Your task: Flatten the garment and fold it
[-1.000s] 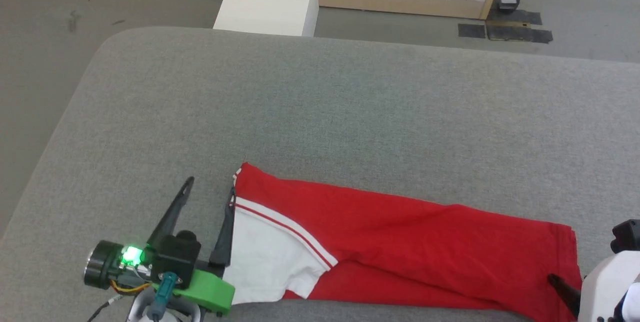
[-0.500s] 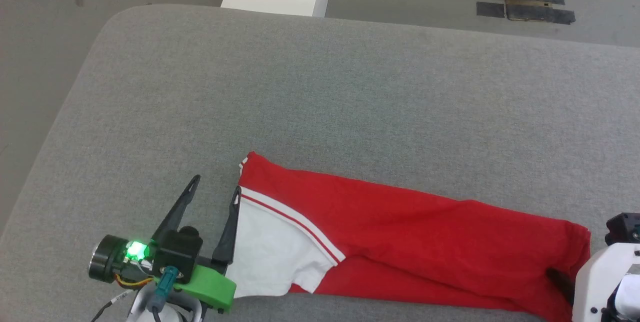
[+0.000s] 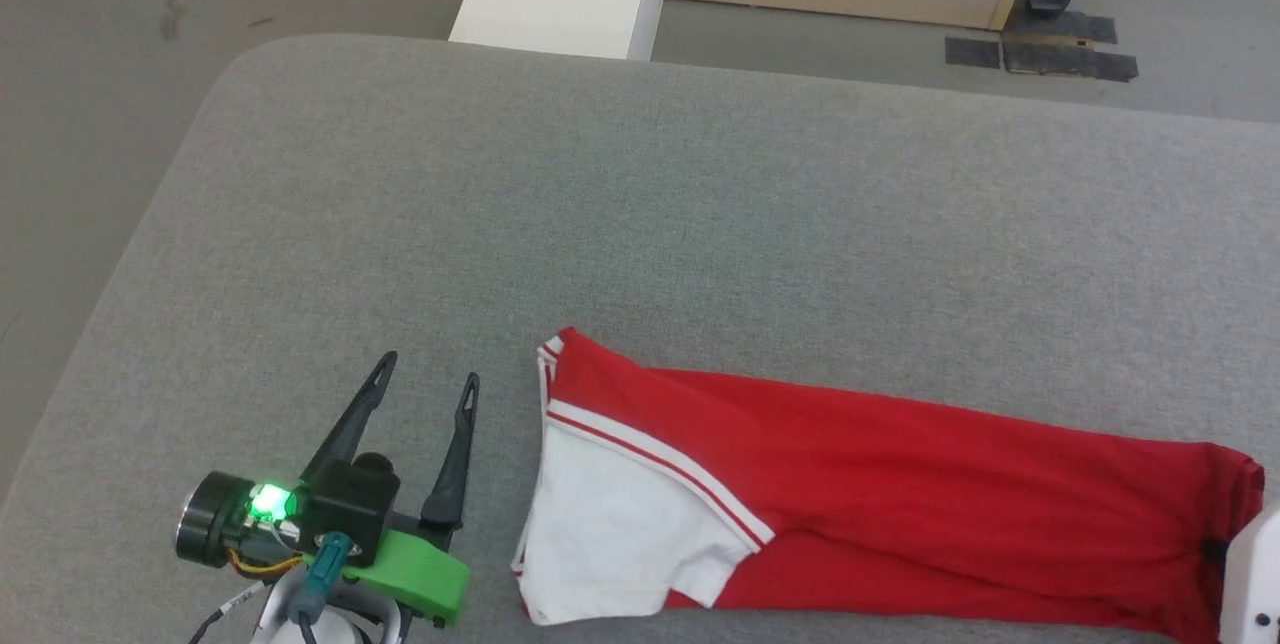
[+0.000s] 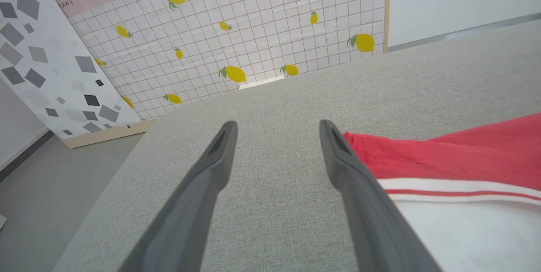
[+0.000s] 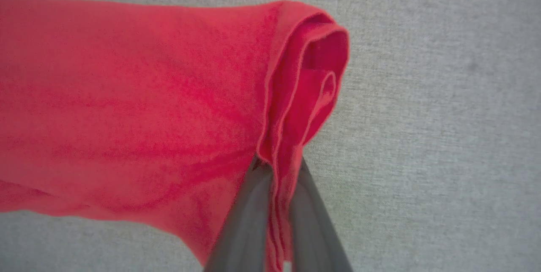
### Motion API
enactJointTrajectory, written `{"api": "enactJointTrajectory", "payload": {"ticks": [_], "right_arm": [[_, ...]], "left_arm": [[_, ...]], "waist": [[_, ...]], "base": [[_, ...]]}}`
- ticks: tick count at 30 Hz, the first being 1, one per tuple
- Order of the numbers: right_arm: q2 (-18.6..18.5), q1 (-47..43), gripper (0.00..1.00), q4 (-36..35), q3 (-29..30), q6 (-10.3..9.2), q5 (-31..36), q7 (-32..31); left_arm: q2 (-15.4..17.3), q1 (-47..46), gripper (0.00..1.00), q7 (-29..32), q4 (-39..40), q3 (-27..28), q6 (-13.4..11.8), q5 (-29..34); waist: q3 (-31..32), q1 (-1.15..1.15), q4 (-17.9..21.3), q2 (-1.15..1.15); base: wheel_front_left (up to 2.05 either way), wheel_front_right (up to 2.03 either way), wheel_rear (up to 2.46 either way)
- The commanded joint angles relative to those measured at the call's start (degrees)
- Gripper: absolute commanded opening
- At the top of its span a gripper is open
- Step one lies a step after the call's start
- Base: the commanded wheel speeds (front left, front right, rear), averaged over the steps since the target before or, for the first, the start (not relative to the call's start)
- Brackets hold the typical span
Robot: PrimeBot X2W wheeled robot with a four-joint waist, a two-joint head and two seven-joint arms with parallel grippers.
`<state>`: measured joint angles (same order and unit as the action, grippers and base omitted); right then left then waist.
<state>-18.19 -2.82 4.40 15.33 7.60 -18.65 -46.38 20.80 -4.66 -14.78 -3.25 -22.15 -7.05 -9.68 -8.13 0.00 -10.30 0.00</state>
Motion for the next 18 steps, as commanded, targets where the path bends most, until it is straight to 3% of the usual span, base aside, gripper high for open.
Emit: {"api": "enactJointTrajectory", "payload": {"ticks": [1,6,12,18], "right_arm": [[-0.68,0.59,0.0,0.4,0.17,-0.11,0.07,0.23],[-1.27,-0.04,0.0,-1.79,-1.84,-0.11,-1.7,-0.22],[-0.12,-0.82,0.0,-10.67,-4.19,-0.11,-5.38,-4.29],[5.31,-0.55,0.0,-20.05,-5.18,-0.11,-8.88,-11.18]], "left_arm": [[-0.62,1.19,1.0,-0.21,-0.34,0.4,0.44,0.41],[-1.28,2.18,1.0,-0.21,-1.1,0.84,1.1,0.84],[-1.8,3.56,1.0,-0.22,-1.37,1.73,1.48,1.22],[-2.63,3.98,1.0,-0.22,-1.17,2.31,1.9,1.72]], "waist": [[0.82,0.0,0.2,0.0],[2.64,0.0,0.54,0.0],[4.52,0.0,0.8,0.0],[5.01,0.0,0.08,0.0]], "base": [[0.0,0.0,0.0],[0.0,0.0,0.0],[0.0,0.0,0.0],[0.0,0.0,0.0]]}}
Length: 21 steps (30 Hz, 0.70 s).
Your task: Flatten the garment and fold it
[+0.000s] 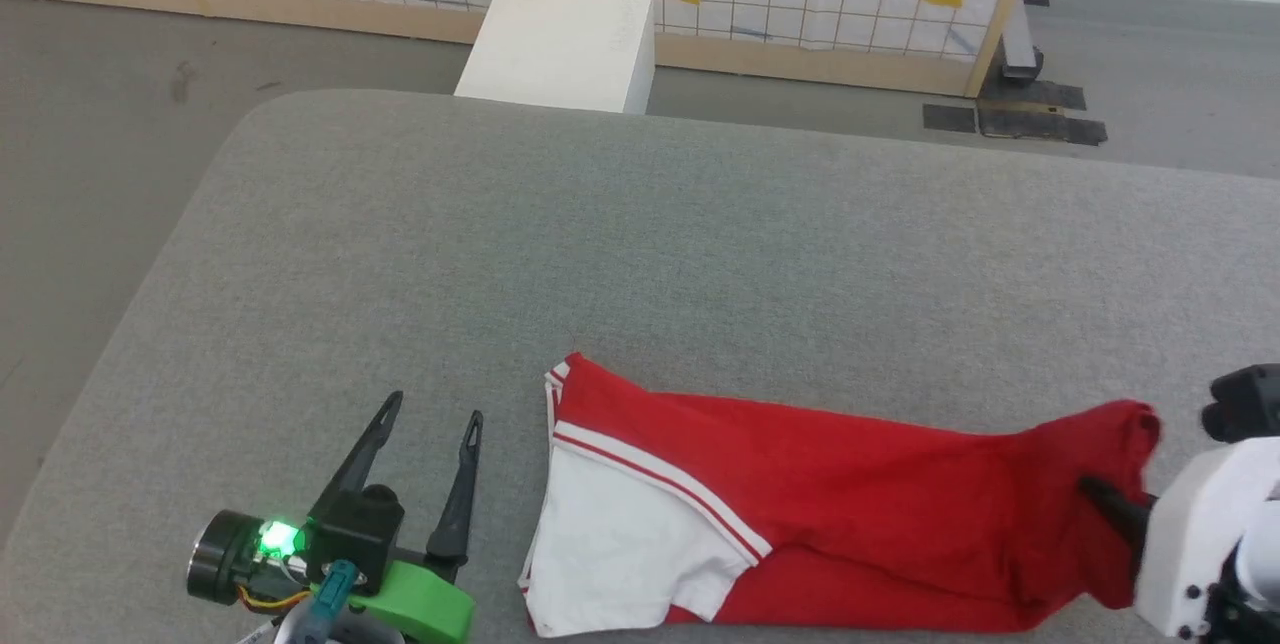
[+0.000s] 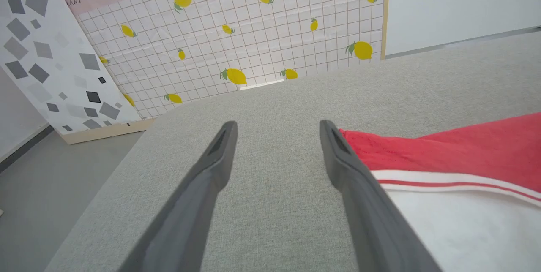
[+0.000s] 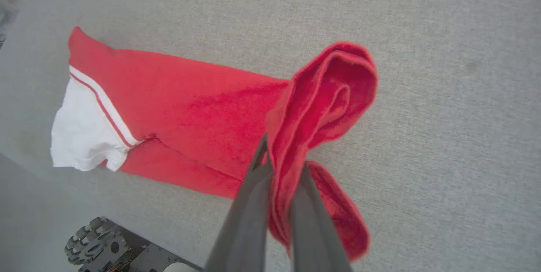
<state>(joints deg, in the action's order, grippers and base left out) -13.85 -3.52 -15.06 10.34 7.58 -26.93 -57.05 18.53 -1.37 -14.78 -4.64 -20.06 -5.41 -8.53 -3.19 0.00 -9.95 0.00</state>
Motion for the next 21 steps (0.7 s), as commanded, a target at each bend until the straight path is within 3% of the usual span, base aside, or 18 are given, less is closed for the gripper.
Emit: {"api": "enactJointTrajectory", "payload": {"ticks": [1,8,11,21], "right_arm": [[2.36,0.32,0.0,-1.63,-0.27,-0.09,-1.05,-1.62],[10.29,2.75,0.0,-6.4,-3.3,-0.09,-2.62,-7.95],[10.88,3.96,0.0,-6.07,-5.12,-0.09,-3.95,-8.66],[10.96,8.15,0.0,2.38,-14.61,-0.09,-12.97,-2.35]], "left_arm": [[-0.51,0.69,1.0,-0.22,0.22,0.31,0.3,0.6],[-1.54,0.49,1.0,-0.22,0.03,0.69,0.97,1.18],[-1.91,0.3,1.0,-0.22,-0.02,0.84,1.19,1.42],[-3.04,-0.8,1.0,-0.22,-0.29,1.21,2.26,2.28]], "waist": [[0.06,0.0,-0.45,0.0],[-0.33,0.0,-2.45,0.0],[-0.87,0.0,-3.52,0.0],[-3.72,0.0,-7.19,0.0]], "base": [[0.0,0.0,0.0],[0.0,0.0,0.0],[0.0,0.0,0.0],[0.0,0.0,0.0]]}}
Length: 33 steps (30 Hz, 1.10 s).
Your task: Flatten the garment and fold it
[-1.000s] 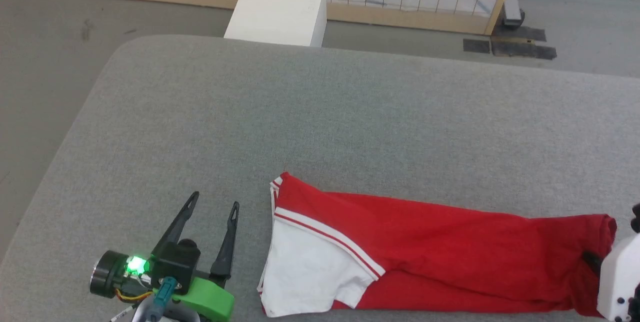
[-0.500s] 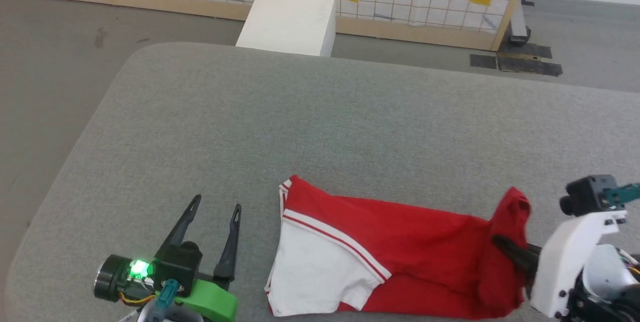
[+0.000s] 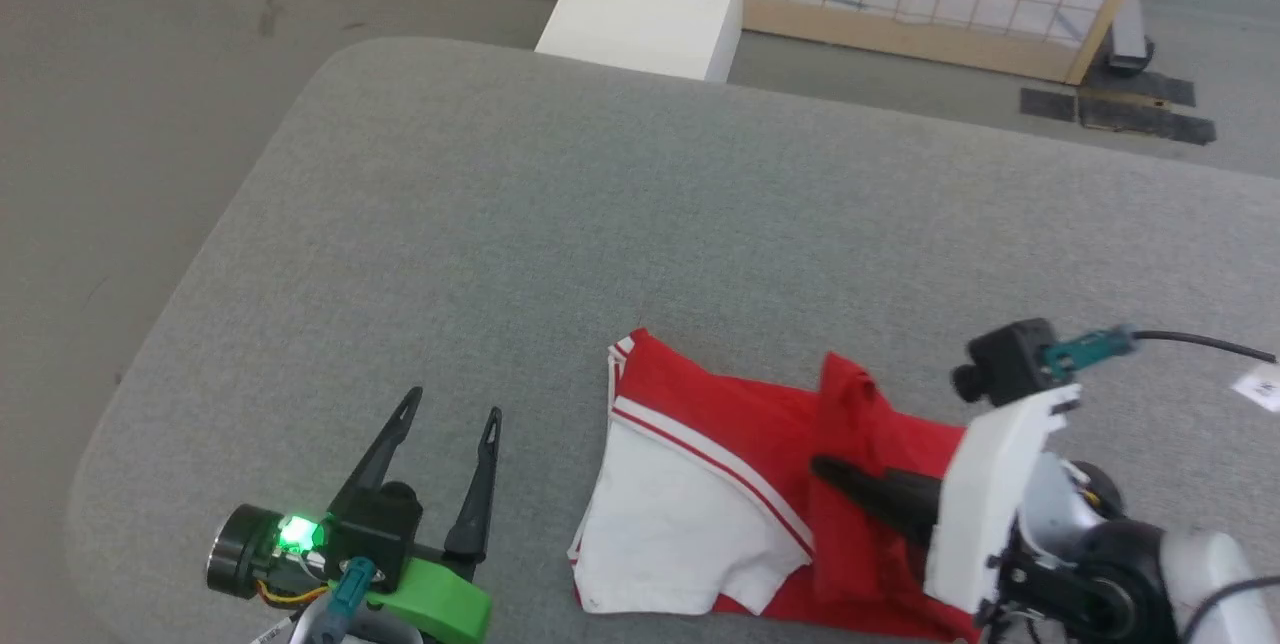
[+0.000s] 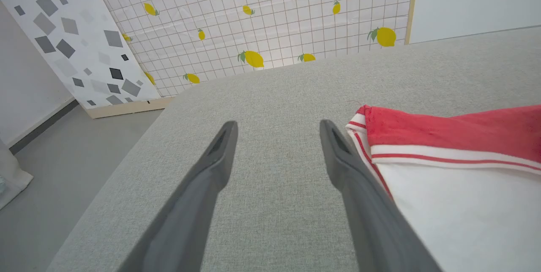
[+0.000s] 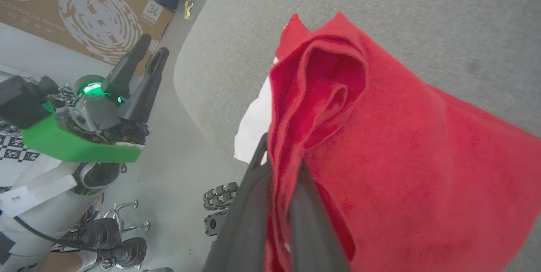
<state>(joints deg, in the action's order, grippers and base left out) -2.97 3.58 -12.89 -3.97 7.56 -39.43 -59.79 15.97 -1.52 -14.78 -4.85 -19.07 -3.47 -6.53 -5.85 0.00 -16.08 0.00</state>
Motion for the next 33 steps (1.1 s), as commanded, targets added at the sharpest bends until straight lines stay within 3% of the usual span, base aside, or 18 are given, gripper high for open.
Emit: {"api": "enactJointTrajectory", "payload": {"ticks": [1,14,15,16,22,33], "right_arm": [[0.08,1.68,0.0,1.45,-1.32,-0.08,-1.14,1.15],[0.09,11.2,0.0,15.59,-10.54,-0.08,-4.58,9.26],[0.09,11.71,0.1,16.41,-11.0,-0.08,-4.3,9.68],[0.09,12.01,1.0,17.01,-11.27,-0.08,-4.23,9.93],[0.09,13.31,1.0,17.69,-12.45,-0.08,-4.3,10.8],[-1.62,8.92,1.0,10.49,-7.0,-0.08,6.2,7.62]], "left_arm": [[-0.64,-0.78,1.0,-0.22,-0.13,0.23,0.45,0.36],[-2.54,-2.39,1.0,-0.22,-1.02,0.68,1.61,1.15],[-2.68,-2.47,1.0,-0.22,-1.1,0.74,1.68,1.2],[-2.79,-2.51,1.0,-0.22,-1.16,0.8,1.73,1.24],[-3.05,-1.82,1.0,-0.22,-1.59,1.7,1.69,1.4],[-3.52,-0.97,1.0,-0.22,-1.59,2.75,2.13,1.39]], "waist": [[-1.39,0.0,-1.42,0.0],[-3.8,0.0,-4.04,0.0],[-3.88,0.0,-4.17,0.0],[-3.92,0.0,-4.25,0.0],[-3.1,0.0,-3.32,0.0],[-0.32,0.0,0.19,0.0]], "base": [[0.0,0.0,0.0],[0.0,0.0,0.0],[0.0,0.0,0.0],[0.0,0.0,0.0],[0.0,0.0,0.0],[0.0,0.0,0.0]]}}
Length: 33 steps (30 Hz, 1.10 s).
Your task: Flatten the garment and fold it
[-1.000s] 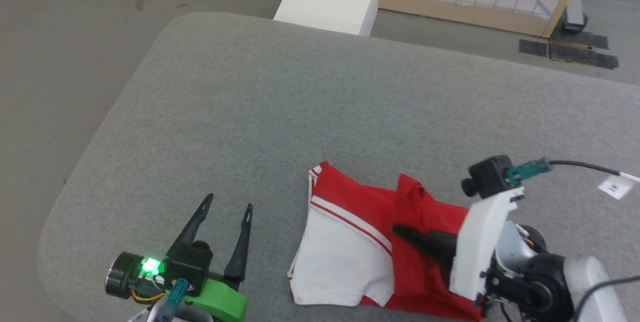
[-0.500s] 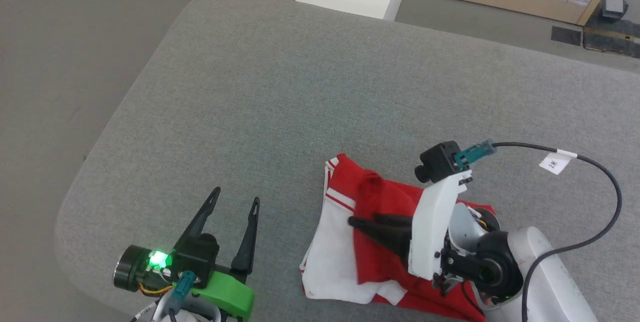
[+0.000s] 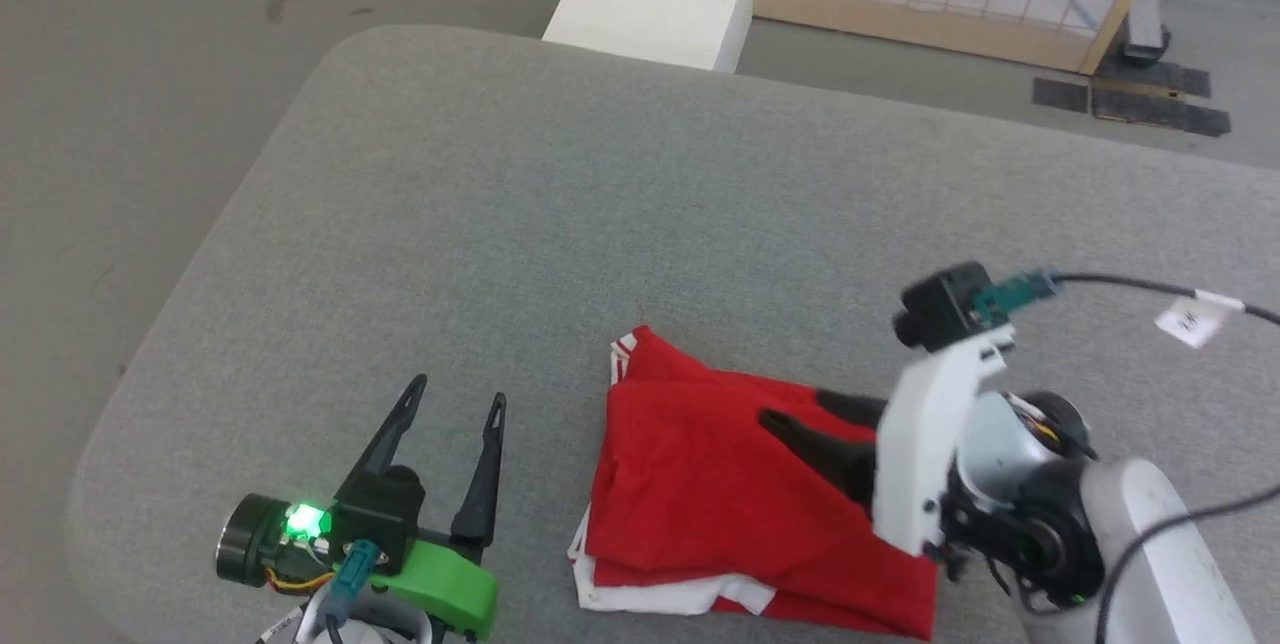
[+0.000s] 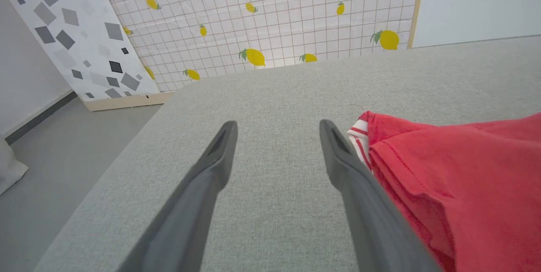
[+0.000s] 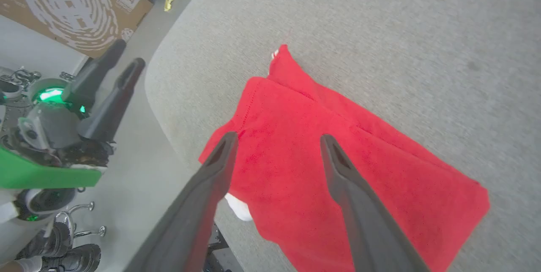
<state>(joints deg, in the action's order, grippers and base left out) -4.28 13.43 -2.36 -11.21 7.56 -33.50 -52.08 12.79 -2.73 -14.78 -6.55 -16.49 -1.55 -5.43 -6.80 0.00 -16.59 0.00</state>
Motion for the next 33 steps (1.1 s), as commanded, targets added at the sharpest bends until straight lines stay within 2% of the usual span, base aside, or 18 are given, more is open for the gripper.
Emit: {"api": "enactJointTrajectory", "payload": {"ticks": [1,5,11,17,28,29,31,33], "right_arm": [[-0.99,-2.0,1.0,-0.57,0.91,-0.08,0.75,-0.3],[-3.65,-5.51,1.0,-1.24,2.65,-0.08,2.24,-0.09],[-5.35,-8.43,1.0,1.0,5.67,-0.08,4.73,0.38],[-4.27,-8.46,1.0,3.38,6.55,-0.08,5.4,0.64],[-2.36,-6.13,1.0,5.92,4.75,-0.08,6.02,1.09],[-2.42,-5.9,0.95,6.17,4.37,-0.08,6.21,1.2],[-2.78,-5.61,0.0,6.44,3.4,-0.08,6.43,1.39],[-3.26,-5.45,0.0,6.57,2.52,-0.08,6.4,1.67]], "left_arm": [[-0.38,0.25,1.0,-0.22,0.15,0.2,0.31,0.31],[-0.51,0.37,1.0,-0.22,0.33,0.44,0.56,0.34],[-0.51,0.69,1.0,-0.22,0.55,0.8,1.04,0.35],[-0.6,0.44,1.0,-0.22,0.83,1.0,1.54,0.57],[-1.5,-0.95,1.0,-0.22,1.07,0.95,2.42,1.01],[-1.63,-1.08,1.0,-0.22,1.0,0.94,2.48,1.05],[-1.81,-1.21,1.0,-0.22,0.92,0.96,2.57,1.12],[-1.92,-1.24,1.0,-0.22,0.84,1.04,2.62,1.2]], "waist": [[0.7,0.0,0.89,0.0],[0.61,0.0,1.43,0.0],[-0.3,0.0,1.86,0.0],[-1.58,0.0,1.64,0.0],[-4.46,0.0,0.22,0.0],[-4.64,0.0,0.08,0.0],[-4.85,0.0,-0.1,0.0],[-4.89,0.0,-0.16,0.0]], "base": [[0.0,0.0,0.0],[0.0,0.0,0.0],[0.0,0.0,0.0],[0.0,0.0,0.0],[0.0,0.0,0.0],[0.0,0.0,0.0],[0.0,0.0,0.0],[0.0,0.0,0.0]]}}
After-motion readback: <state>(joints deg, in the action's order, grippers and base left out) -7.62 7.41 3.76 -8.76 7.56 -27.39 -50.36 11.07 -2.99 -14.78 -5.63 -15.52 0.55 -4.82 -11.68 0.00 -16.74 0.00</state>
